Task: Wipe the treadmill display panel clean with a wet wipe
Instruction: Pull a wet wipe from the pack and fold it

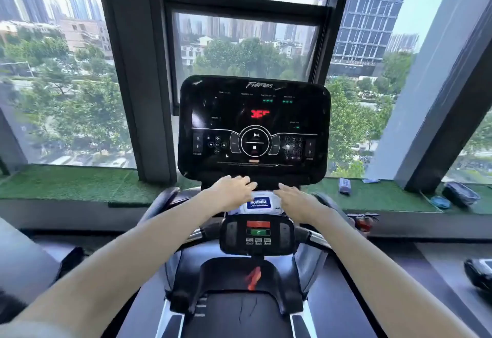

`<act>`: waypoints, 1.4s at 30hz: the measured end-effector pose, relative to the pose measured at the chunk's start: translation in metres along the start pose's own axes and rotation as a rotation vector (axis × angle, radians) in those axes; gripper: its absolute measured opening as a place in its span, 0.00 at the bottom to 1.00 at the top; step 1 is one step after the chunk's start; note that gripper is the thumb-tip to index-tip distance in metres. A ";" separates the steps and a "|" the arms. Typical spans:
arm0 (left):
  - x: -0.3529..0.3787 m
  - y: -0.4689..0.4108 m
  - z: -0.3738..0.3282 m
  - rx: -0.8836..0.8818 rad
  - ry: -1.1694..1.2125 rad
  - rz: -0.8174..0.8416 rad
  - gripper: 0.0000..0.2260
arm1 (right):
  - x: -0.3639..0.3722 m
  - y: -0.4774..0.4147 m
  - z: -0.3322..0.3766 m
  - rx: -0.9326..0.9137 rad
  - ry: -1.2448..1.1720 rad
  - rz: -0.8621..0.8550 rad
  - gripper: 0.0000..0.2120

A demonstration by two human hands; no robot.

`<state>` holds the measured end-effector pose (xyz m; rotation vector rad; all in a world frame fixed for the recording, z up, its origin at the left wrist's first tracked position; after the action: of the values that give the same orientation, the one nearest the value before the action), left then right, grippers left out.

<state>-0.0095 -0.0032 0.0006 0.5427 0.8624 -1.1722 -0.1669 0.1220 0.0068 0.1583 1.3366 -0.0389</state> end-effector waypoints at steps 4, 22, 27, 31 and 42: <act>0.023 -0.037 -0.008 -0.023 0.068 0.140 0.15 | 0.012 -0.031 -0.021 0.102 -0.220 -0.021 0.17; 0.119 -0.113 -0.040 0.091 0.294 0.254 0.23 | 0.079 -0.135 -0.094 -0.009 -0.302 -0.003 0.13; 0.108 -0.120 -0.018 0.057 0.247 0.268 0.05 | 0.080 -0.140 -0.101 0.020 -0.361 -0.043 0.12; 0.091 -0.116 -0.010 0.061 0.123 -0.061 0.12 | 0.081 -0.142 -0.100 0.073 -0.388 -0.088 0.12; 0.123 -0.109 -0.026 0.145 0.244 -0.051 0.12 | 0.088 -0.146 -0.075 0.056 -0.272 -0.046 0.13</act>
<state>-0.1035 -0.0877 -0.1076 0.7985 1.0077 -1.2378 -0.2364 -0.0061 -0.1090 0.1633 1.0679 -0.1323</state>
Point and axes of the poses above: each hand's wrist, its own y-axis away from the middle knuckle, its own x-axis out of the palm, z = x × y, the point moved 1 cm from there along -y, towards the middle knuckle, and after that the axes turned 12 degrees about -y, right-handed, at the moved point
